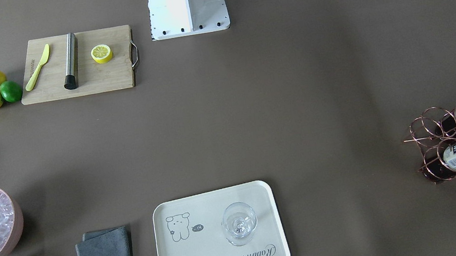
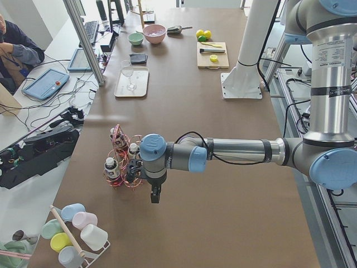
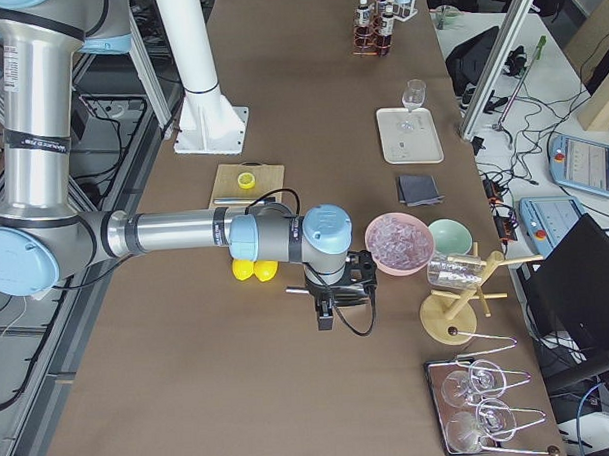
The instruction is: Take tea from basket to plate
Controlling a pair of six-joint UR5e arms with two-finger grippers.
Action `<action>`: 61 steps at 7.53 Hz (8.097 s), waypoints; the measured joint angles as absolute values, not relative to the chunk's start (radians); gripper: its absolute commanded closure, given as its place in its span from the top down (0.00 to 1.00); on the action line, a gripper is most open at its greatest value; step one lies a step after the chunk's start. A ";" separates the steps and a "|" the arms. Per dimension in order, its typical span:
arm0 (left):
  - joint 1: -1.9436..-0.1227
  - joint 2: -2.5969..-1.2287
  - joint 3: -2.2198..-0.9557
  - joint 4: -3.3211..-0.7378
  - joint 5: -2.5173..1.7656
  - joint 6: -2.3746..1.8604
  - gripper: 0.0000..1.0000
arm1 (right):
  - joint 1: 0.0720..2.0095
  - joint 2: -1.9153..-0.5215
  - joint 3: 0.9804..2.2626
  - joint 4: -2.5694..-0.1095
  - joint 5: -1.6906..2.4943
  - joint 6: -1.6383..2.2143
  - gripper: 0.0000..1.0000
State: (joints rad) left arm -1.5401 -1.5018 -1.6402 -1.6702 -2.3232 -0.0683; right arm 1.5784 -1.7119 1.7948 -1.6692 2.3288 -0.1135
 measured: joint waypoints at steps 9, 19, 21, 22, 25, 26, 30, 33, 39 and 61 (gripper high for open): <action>-1.540 -1.502 -1.650 -1.671 -2.324 -0.069 0.99 | 1.578 -1.712 1.795 -1.670 2.329 -0.114 1.00; -1.540 -1.505 -1.673 -1.667 -2.324 -0.075 0.99 | 1.578 -1.712 1.795 -1.670 2.330 -0.113 1.00; -1.540 -1.506 -1.706 -1.666 -2.324 -0.071 0.97 | 1.580 -1.712 1.795 -1.670 2.330 -0.114 1.00; -1.539 -1.512 -1.725 -1.666 -2.323 -0.063 0.97 | 1.581 -1.712 1.796 -1.670 2.330 -0.114 1.00; -1.555 -1.541 -1.765 -1.629 -2.323 0.167 0.97 | 1.583 -1.712 1.796 -1.670 2.330 -0.113 1.00; -1.574 -1.573 -1.772 -1.602 -2.323 0.284 0.97 | 1.583 -1.712 1.796 -1.670 2.330 -0.113 1.00; -1.604 -1.720 -1.776 -1.560 -2.319 0.649 0.97 | 1.583 -1.713 1.795 -1.670 2.330 -0.113 1.00; -1.569 -1.891 -1.748 -1.486 -2.322 0.855 0.97 | 1.585 -1.713 1.795 -1.670 2.331 -0.113 1.00; -1.488 -1.997 -1.604 -1.459 -2.402 1.199 0.97 | 1.591 -1.713 1.795 -1.670 2.333 -0.114 1.00; -1.494 -1.961 -1.677 -1.411 -2.451 1.241 0.00 | 1.594 -1.713 1.795 -1.671 2.336 -0.113 1.00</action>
State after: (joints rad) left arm -1.4945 -1.9607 -1.6769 -1.4110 -2.4510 1.2406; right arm 1.5942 -1.7135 1.7954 -1.6705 2.3362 -0.1135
